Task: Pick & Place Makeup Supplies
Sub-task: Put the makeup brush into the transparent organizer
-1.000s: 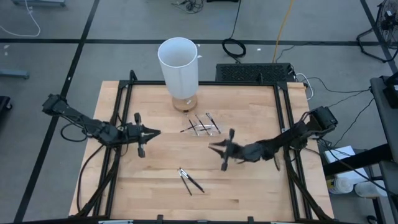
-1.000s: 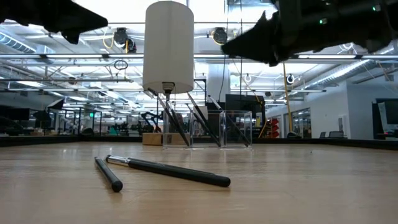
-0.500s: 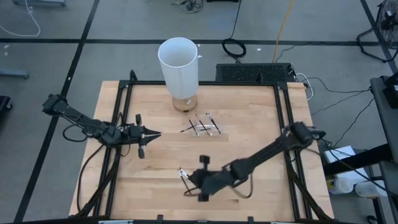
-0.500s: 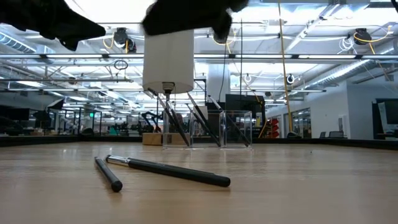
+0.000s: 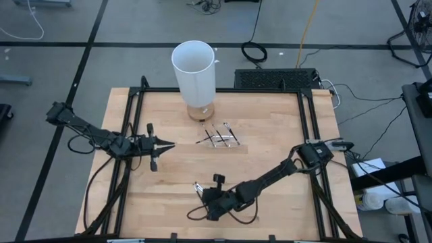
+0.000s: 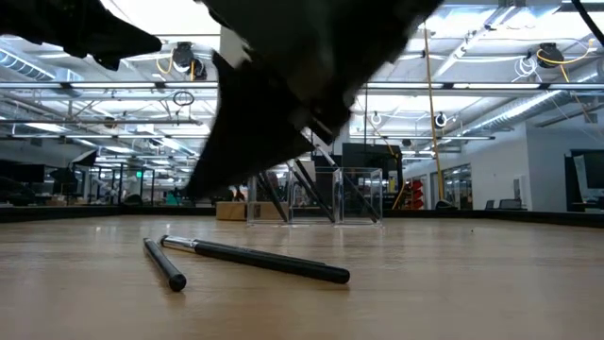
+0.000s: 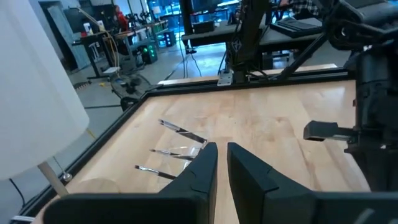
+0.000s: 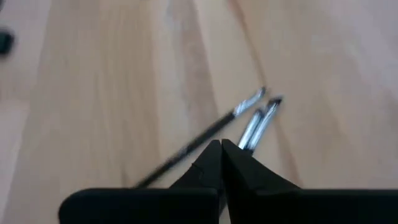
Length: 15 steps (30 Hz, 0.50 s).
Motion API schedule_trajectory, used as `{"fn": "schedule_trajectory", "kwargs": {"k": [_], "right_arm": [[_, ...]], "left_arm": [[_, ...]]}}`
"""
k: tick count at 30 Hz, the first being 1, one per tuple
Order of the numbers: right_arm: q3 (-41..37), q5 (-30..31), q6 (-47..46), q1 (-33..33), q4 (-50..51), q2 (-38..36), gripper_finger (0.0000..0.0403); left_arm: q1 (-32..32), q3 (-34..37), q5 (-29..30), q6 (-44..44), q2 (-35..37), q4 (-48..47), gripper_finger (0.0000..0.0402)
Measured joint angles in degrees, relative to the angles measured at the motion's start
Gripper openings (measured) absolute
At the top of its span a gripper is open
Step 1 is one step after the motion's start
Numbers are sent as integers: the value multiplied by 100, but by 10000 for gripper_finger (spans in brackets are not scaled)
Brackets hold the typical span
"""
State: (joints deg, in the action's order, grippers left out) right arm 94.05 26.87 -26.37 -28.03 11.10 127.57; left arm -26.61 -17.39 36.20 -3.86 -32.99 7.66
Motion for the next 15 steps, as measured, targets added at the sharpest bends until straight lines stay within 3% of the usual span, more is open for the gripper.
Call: {"fn": "schedule_trajectory", "kwargs": {"k": [15], "right_arm": [[-9, 21, 144, 216, -30, 121, 0]], "left_arm": [[7, 0, 32, 179, 0, 55, 47]]}}
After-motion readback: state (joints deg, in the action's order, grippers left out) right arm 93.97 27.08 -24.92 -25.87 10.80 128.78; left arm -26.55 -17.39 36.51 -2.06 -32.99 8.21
